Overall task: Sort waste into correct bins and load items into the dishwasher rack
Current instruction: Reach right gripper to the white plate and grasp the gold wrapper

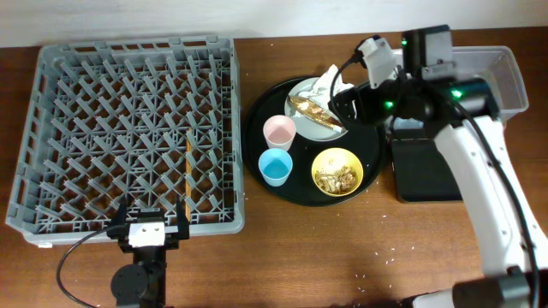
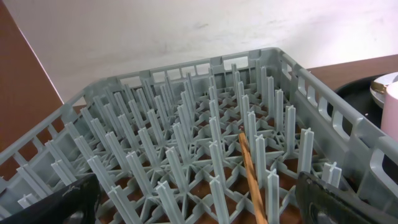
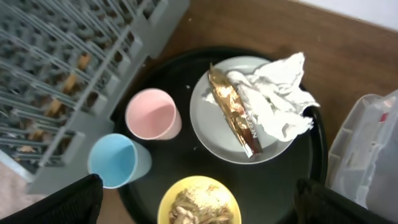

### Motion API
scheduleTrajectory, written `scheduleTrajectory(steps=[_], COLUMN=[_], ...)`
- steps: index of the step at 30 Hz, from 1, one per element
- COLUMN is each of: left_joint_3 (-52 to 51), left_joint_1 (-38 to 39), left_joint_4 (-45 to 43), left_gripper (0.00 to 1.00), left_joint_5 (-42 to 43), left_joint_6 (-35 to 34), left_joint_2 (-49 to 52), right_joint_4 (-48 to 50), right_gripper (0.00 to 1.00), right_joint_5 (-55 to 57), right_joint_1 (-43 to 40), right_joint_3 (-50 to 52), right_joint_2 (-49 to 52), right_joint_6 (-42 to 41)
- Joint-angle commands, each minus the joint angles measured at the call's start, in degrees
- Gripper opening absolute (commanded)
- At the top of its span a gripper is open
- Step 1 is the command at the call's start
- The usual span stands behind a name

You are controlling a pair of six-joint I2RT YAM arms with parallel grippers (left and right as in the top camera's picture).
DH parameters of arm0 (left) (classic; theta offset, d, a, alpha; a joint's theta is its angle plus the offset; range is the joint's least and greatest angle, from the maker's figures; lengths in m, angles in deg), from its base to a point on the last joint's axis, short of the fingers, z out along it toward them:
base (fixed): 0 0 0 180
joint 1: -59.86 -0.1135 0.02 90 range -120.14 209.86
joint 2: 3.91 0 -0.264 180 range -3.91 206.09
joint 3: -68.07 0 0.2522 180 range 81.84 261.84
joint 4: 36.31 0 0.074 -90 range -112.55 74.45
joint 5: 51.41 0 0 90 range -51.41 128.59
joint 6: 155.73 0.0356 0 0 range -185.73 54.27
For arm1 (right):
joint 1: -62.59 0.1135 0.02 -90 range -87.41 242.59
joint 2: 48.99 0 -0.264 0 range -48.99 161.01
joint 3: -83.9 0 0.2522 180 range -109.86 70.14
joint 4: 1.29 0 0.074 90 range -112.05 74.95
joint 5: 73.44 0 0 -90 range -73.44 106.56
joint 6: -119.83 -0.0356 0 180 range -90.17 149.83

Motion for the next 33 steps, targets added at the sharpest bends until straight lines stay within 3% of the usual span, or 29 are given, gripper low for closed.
scheduleTrajectory(steps=[1, 16, 28, 33], left_joint_3=[-0.4, -0.4, -0.4, -0.4], left_joint_1=[-0.4, -0.4, -0.4, -0.4], left_joint_4=[-0.1, -0.1, -0.1, -0.1], left_gripper=[0.99, 0.99, 0.99, 0.99], left_joint_5=[0.6, 0.6, 0.6, 0.6], left_joint_6=[0.9, 0.9, 0.9, 0.9], left_joint_2=[-0.4, -0.4, -0.4, -0.4], right_joint_4=[0.5, 5.6, 10.8, 12.3], right_gripper=[0.98, 0.80, 0.66, 0.66], right_joint_5=[2.1, 7.7, 7.6, 7.6], right_joint_1=[0.3, 0.3, 0.3, 0.3], right_joint_3=[-1.0, -1.0, -0.3, -0.3], right_joint_2=[5.5, 26.3, 31.7, 32.7], right_joint_6=[4.0, 5.4, 2.4, 1.7])
